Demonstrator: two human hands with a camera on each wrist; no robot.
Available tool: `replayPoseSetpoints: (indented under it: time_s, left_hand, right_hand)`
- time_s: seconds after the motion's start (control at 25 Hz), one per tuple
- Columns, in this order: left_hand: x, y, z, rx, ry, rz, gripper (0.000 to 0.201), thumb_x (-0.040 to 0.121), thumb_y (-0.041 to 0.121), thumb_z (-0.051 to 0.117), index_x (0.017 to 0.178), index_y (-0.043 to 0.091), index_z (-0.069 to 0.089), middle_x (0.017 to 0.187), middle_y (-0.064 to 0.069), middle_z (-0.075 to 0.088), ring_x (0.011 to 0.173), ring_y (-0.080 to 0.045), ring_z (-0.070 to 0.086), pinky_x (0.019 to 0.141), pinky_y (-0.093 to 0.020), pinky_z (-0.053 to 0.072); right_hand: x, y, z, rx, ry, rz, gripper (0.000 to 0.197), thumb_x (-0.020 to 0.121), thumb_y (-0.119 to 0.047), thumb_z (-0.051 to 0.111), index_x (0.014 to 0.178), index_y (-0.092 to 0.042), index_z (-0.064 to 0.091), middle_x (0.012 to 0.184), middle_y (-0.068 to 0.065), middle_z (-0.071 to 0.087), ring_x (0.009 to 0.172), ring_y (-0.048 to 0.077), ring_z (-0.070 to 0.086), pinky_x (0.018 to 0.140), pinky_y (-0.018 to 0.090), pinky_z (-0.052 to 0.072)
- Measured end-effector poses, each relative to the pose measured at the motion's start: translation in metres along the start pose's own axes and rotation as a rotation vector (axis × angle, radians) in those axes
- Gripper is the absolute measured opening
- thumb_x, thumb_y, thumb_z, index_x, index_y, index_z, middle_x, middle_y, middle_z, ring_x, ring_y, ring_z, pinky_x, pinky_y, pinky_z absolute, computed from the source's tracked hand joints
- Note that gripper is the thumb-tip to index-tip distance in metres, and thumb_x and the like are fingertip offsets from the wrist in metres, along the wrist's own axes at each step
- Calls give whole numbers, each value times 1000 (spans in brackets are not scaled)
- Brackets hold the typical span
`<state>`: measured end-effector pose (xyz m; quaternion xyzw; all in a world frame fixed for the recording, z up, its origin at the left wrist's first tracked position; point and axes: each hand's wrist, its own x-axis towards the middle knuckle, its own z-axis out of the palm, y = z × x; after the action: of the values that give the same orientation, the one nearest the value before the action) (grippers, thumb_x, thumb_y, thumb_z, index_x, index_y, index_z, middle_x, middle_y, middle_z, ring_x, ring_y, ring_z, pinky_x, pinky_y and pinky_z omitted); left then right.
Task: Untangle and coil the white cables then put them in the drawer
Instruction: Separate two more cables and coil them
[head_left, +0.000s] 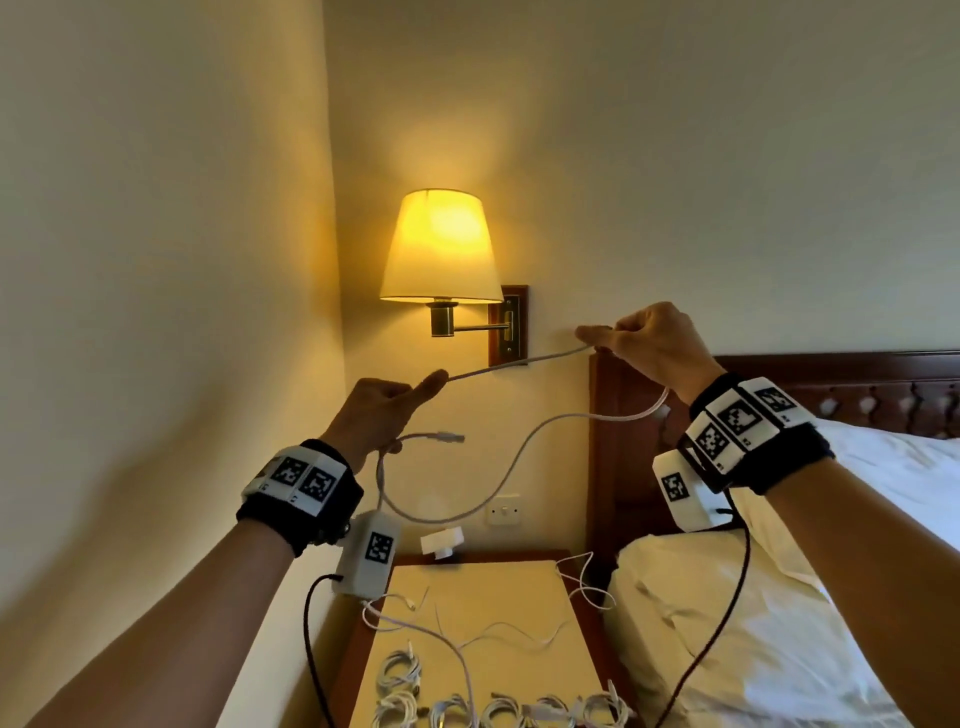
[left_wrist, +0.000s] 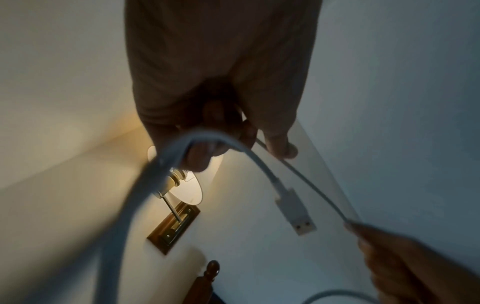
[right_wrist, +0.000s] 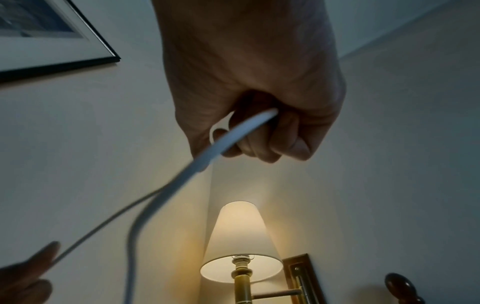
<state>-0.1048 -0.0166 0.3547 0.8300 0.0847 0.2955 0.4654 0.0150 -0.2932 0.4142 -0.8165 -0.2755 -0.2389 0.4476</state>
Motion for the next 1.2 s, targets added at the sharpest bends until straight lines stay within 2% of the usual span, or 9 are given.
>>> replayPoseSetpoints:
  time_s: [0.16,0.32,0.48,0.56,0.64,0.8,0.96,1.08,1.2]
  left_hand:
    - [0,10,-12,277,-33,58,46,84,48,67,62,12,49,57,-1,44,57,-16,43,59,-26,39]
    - [-7,29,7,41,-50,-99,43,95,54,44,74,17,47,65,-1,40,60,-16,42,63,-33,48]
    - [-13,56,28,-403,-172,-204,17,99,27,50,88,14,47,72,-2,35,61,-15,37,64,-36,47]
    - [-13,67,34,-537,-189,-188,17,101,27,46,92,13,47,67,-2,34,58,-15,38,65,-38,49]
    - [-12,74,36,-643,-158,-179,18,102,29,42,96,12,46,63,-1,32,55,-16,37,67,-40,49]
    - [-10,72,38,-751,-82,-212,22,102,32,40,90,13,42,60,0,28,51,-16,32,62,-36,47]
    - [-11,67,35,-480,-46,-144,26,98,44,44,96,19,48,66,1,29,55,-13,31,53,-28,39]
    - [-3,51,8,-288,267,-162,45,86,55,57,97,11,61,63,-13,42,54,-19,47,49,-28,44]
    - [-7,23,-17,-203,361,-282,44,69,47,63,91,10,65,59,-9,42,50,-22,43,46,-26,39]
  right_hand:
    - [-2,12,-3,-1,101,95,52,79,-48,73,52,-6,59,46,1,48,47,16,42,56,27,36]
    - [-6,6,15,93,-8,82,46,94,-49,54,91,-6,71,90,13,69,82,22,59,68,29,44]
    - [-17,-3,45,2,-27,-113,32,94,-31,59,125,-21,56,136,7,47,121,20,49,101,37,44]
    - [-29,-9,55,78,-4,-168,18,92,-27,63,108,-21,61,116,4,58,106,18,57,90,33,50]
    - [-44,-15,65,298,-287,-139,16,96,-29,56,99,-15,64,96,6,65,88,19,62,77,31,51]
    - [-65,-12,86,560,-713,-38,38,98,-45,47,112,-14,64,115,8,66,104,25,65,84,36,54]
    - [-63,-4,98,284,-493,-263,9,94,-20,60,101,-18,66,102,-2,67,95,10,66,85,31,53]
    - [-50,13,85,243,-329,-126,8,96,-20,58,94,-16,64,84,-3,64,58,8,60,57,20,52]
    - [-40,36,68,192,-225,72,29,94,-35,60,85,-9,68,68,1,56,56,11,52,52,25,54]
